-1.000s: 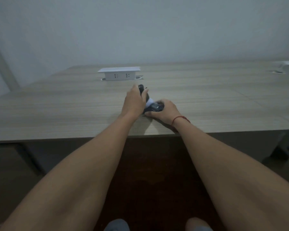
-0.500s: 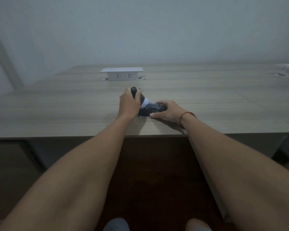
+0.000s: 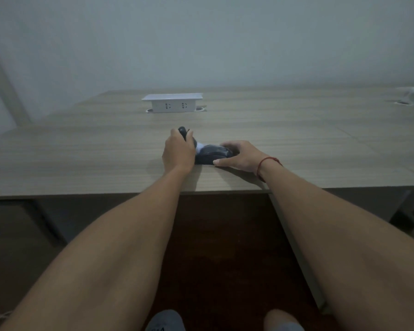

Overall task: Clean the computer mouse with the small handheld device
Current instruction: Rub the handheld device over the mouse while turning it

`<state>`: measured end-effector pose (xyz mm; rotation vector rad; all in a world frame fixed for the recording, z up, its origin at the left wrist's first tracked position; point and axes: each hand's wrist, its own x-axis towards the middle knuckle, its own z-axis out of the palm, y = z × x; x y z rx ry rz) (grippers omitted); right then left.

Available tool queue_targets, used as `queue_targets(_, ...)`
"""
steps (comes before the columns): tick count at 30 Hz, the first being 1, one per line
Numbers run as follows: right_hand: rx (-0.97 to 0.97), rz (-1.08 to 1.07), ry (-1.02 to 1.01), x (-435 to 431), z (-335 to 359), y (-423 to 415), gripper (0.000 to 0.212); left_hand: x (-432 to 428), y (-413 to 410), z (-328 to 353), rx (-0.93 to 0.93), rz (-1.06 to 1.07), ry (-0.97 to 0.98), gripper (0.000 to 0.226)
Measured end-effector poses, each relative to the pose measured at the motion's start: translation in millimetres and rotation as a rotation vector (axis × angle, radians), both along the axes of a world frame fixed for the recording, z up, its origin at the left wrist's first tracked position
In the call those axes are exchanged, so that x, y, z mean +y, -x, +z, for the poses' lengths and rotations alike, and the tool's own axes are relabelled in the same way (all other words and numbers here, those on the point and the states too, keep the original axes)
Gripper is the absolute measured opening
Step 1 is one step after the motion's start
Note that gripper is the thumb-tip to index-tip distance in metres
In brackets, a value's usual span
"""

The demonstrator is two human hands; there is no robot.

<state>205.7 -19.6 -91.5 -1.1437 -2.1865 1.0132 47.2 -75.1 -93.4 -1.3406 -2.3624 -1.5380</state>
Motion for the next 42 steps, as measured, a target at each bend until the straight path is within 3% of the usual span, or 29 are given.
queue_targets(3, -0.008, -0.001, -0.001, -1.0, 0.3, 0.9, 0.069, -3.4, 11.9, -3.8, 0.053, 0.028, 0.063, 0.039)
queue_targets(9, -0.008, 0.003, -0.016, -5.4, -0.5, 5.7, 0.073, -0.7, 6.5, -0.6, -0.097, -0.092, -0.129, 0.038)
queue_targets(14, -0.006, -0.018, 0.019, -5.7, 0.2, 3.9, 0.073, -6.5, 14.2, 0.8, 0.142, -0.029, 0.031, 0.034)
queue_targets(17, -0.024, -0.041, 0.028, -5.2, 3.5, 2.7, 0.074, -8.1, 16.1, -4.5, 0.142, -0.057, 0.026, 0.034)
queue_targets(22, -0.027, -0.164, 0.025, 0.4, 5.2, 0.6, 0.072, -9.5, 19.7, -1.5, 0.070, -0.197, 0.066, 0.035)
queue_targets(28, 0.130, -0.327, 0.126, -5.9, 5.1, 9.0, 0.068, -14.1, 14.4, 5.4, 0.084, -0.274, 0.086, 0.028)
queue_targets(33, 0.029, -0.421, 0.019, -12.2, -2.9, 11.2, 0.077, -14.8, 12.2, -1.7, 0.027, -0.265, 0.027, 0.033)
queue_targets(36, -0.017, -0.416, -0.062, -14.0, -6.9, 11.6, 0.074, -14.4, 9.6, 0.3, 0.013, -0.262, -0.010, 0.035)
queue_targets(42, -0.026, -0.266, -0.071, -8.5, -11.5, 10.8, 0.090, -11.1, -3.1, 14.0, -0.056, -0.230, -0.148, 0.028)
